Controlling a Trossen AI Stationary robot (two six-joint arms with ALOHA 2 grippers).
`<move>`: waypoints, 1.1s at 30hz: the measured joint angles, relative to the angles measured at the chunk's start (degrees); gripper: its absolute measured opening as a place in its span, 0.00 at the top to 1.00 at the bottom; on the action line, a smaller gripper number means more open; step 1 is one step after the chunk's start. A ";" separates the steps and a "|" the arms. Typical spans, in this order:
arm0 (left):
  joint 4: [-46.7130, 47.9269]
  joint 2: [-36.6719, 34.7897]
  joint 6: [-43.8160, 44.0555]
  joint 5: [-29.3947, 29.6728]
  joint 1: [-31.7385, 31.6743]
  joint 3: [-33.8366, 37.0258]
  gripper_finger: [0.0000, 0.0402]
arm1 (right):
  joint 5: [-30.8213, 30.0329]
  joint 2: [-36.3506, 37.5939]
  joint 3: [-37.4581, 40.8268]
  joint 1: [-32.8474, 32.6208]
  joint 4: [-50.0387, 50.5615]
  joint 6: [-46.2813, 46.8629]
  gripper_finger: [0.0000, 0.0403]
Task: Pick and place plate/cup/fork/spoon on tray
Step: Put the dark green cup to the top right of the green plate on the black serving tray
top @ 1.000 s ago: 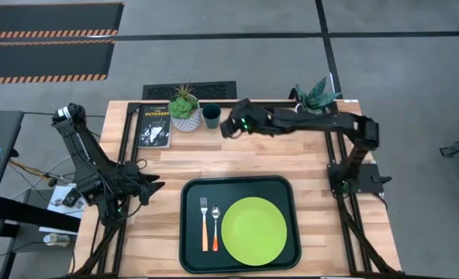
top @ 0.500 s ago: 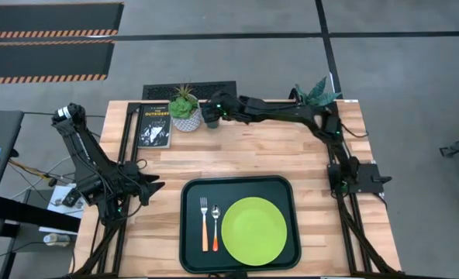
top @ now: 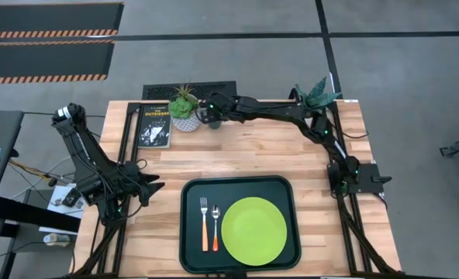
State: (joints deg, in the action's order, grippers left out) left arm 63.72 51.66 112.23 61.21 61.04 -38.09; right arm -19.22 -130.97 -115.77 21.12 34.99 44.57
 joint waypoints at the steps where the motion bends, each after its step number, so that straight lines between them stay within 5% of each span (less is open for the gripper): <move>1: 0.00 -0.02 -0.13 0.02 0.00 0.00 0.43 | 0.23 0.50 0.08 0.00 1.63 -0.65 0.35; 13: 0.26 -0.01 -1.62 0.50 0.00 0.00 0.43 | -1.83 3.52 -0.19 0.29 7.71 -4.06 0.35; 33: 0.22 0.00 -1.47 0.70 -0.02 0.00 0.43 | 6.42 0.07 -0.10 2.33 9.46 -3.02 0.43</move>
State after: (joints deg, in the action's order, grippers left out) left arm 63.94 51.66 110.76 61.91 61.02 -38.09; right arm -12.80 -130.89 -115.87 23.44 44.45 41.55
